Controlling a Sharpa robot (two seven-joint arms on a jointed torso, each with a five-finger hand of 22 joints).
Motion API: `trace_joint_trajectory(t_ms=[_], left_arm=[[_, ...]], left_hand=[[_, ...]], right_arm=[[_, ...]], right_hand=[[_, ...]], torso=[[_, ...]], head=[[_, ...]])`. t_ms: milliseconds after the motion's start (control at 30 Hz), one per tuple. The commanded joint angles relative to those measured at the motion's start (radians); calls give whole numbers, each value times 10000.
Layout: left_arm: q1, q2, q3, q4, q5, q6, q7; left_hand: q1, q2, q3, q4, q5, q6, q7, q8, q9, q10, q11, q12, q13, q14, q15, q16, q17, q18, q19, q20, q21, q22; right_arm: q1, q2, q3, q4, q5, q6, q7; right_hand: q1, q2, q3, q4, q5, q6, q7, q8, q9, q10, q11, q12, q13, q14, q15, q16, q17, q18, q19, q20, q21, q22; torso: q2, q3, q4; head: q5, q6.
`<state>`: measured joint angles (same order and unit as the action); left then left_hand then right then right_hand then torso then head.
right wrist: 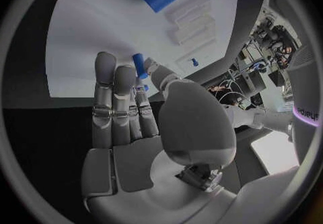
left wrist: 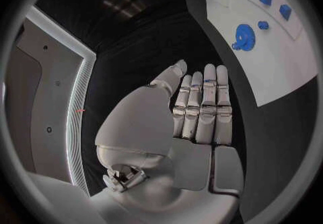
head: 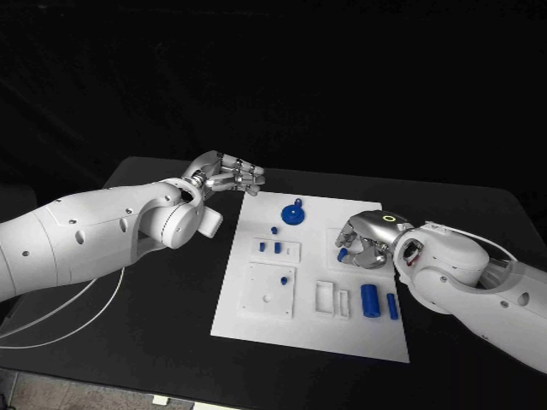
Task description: Assemble the parts on the task board
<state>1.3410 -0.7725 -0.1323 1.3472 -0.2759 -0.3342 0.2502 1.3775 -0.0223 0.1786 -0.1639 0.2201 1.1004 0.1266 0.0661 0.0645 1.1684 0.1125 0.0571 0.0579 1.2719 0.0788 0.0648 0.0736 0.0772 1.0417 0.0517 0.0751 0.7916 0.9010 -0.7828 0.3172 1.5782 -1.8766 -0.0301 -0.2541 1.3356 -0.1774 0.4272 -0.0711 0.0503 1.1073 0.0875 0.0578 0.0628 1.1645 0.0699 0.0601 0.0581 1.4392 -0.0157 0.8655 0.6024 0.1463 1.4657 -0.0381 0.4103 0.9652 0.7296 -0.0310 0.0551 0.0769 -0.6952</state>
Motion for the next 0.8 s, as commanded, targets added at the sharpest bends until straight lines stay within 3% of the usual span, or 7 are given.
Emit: trace_joint_trajectory(t_ms=[33, 400, 567, 800], left_arm=[[19, 13, 6, 10, 49, 114, 65], [19, 11, 6, 5, 49, 117, 47], [19, 8, 6, -3, 49, 109, 31], [19, 4, 6, -24, 49, 88, 3]], left_hand=[[24, 105, -30, -56, -47, 71, 8, -19, 3, -72, -17, 34, -5, -102, 0, -41, -12, 70, 33, 51, -57, -11], [21, 130, -30, -49, -46, 79, 6, -19, 4, -74, -16, 36, -4, -105, 1, -35, -10, 75, 32, 56, -54, -17], [21, 130, -30, -49, -46, 79, 6, -19, 4, -74, -16, 36, -4, -105, 1, -35, -10, 75, 32, 56, -54, -17], [43, 140, -25, -63, -45, 77, 8, -21, 3, -73, -17, 37, -4, -106, -2, -37, -10, 77, 28, 50, -48, 0]], right_arm=[[-21, 43, -45, 31, -128, -35, 175], [-41, 95, -166, 56, -140, -65, 225], [-57, 94, -180, 73, -384, -265, 115], [-91, 95, -184, 124, -845, -731, -140]], right_hand=[[-257, -49, 562, -94, -30, 162, -7, 39, -4, 187, -48, -19, -1, 21, -72, 45, 31, -122, 368, -105, 109, 48], [-478, 146, 1272, -324, -28, 630, 60, 97, 25, 877, -180, 13, 16, 30, -137, 79, 91, -178, 355, -152, 192, 150], [-107, 498, 1547, -617, -23, 1253, -33, 222, 84, 1599, -409, 53, 38, 13, -326, 93, 119, -176, 356, -294, 335, 265], [-270, 580, 2012, -1085, -24, 1671, -104, 67, 62, 2069, -509, -6, 35, 5, -438, 52, 167, -343, 267, -468, 566, 595]], torso=[[-3, -2, 6], [-11, -4, 4], [-9, -4, 4], [-5, -2, 5]], head=[[-18, -21], [-9, -72], [-15, -83], [14, -92]])
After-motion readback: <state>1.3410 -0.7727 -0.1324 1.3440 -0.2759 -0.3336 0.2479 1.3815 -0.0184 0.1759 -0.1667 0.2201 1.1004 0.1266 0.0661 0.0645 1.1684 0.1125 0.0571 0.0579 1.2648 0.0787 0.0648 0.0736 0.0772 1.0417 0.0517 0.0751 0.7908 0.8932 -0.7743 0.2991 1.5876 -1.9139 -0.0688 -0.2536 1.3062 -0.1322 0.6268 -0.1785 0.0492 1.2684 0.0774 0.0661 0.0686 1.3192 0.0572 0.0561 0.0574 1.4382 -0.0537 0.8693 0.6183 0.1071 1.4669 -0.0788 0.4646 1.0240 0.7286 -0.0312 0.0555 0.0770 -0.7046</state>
